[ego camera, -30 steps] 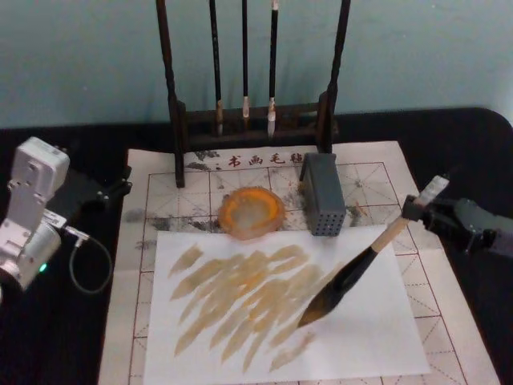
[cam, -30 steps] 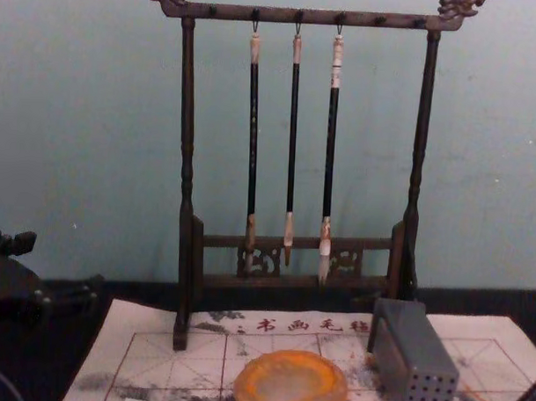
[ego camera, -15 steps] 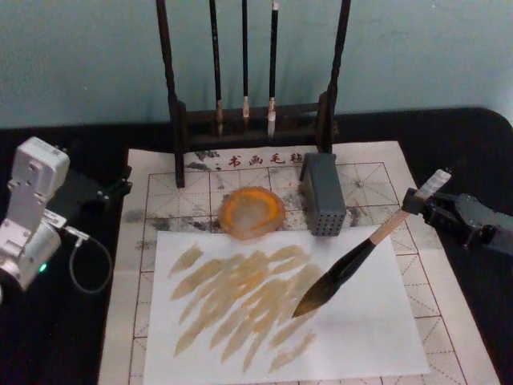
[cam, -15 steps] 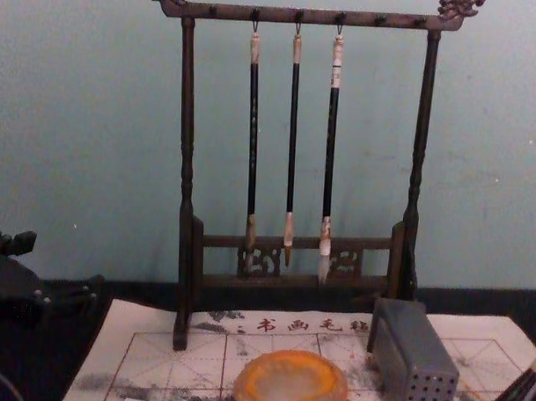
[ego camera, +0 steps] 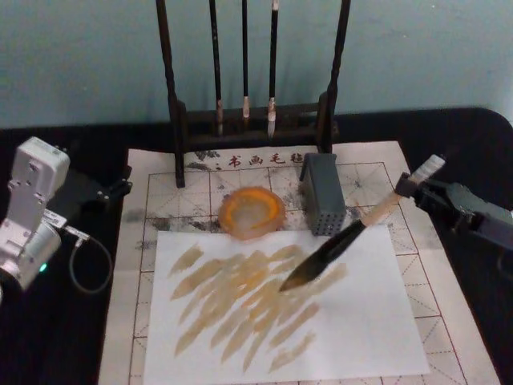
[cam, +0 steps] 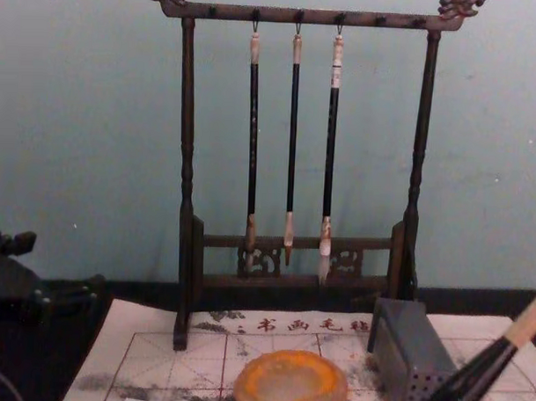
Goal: Pick up the brush from the inkstone, write on the paper, then place the brush back to its original position.
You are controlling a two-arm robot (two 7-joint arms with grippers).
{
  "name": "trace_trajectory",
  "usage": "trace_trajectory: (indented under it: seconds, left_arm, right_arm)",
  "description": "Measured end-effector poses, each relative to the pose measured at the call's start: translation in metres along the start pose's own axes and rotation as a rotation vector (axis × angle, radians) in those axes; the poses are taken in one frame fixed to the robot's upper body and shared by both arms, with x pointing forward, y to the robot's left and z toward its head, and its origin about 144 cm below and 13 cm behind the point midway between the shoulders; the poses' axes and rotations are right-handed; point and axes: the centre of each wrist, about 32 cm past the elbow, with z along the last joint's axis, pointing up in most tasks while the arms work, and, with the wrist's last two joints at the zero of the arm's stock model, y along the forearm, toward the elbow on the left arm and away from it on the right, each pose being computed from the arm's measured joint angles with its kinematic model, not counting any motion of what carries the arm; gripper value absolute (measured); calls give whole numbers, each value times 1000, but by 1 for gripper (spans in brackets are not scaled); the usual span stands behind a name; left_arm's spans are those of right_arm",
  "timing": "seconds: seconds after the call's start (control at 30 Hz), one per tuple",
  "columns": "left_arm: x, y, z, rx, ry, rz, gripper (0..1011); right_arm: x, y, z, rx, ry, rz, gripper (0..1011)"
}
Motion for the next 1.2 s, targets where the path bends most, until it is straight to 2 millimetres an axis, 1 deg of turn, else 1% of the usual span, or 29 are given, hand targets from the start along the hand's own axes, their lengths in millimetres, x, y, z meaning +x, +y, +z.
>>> trace_trajectory:
  seconds: [0.27, 0.33, 0.47, 0.57, 0.6, 0.87, 1.2]
  left_arm:
    - [0, 0, 0, 0, 0, 0, 1001]
    - [0, 0, 0, 0, 0, 0, 1001]
    - [0, 0, 0, 0, 0, 0, 1001]
    - [0, 0, 0, 0, 0, 0, 1001]
    - [0, 0, 0, 0, 0, 0, 1001]
    - [0, 0, 0, 0, 0, 0, 1001]
    - [0, 0, 0, 0, 0, 0, 1001]
  right_arm:
    - [3, 17, -5, 42, 11, -35, 181]
    - [3, 24, -9, 59, 20, -54, 179]
    - [2, 32, -13, 76, 32, -71, 179]
    - [1, 41, -19, 96, 47, -97, 181]
    - [1, 41, -19, 96, 47, -97, 181]
    - [-3, 63, -32, 133, 52, -172, 179]
    - [0, 82, -45, 163, 69, -253, 181]
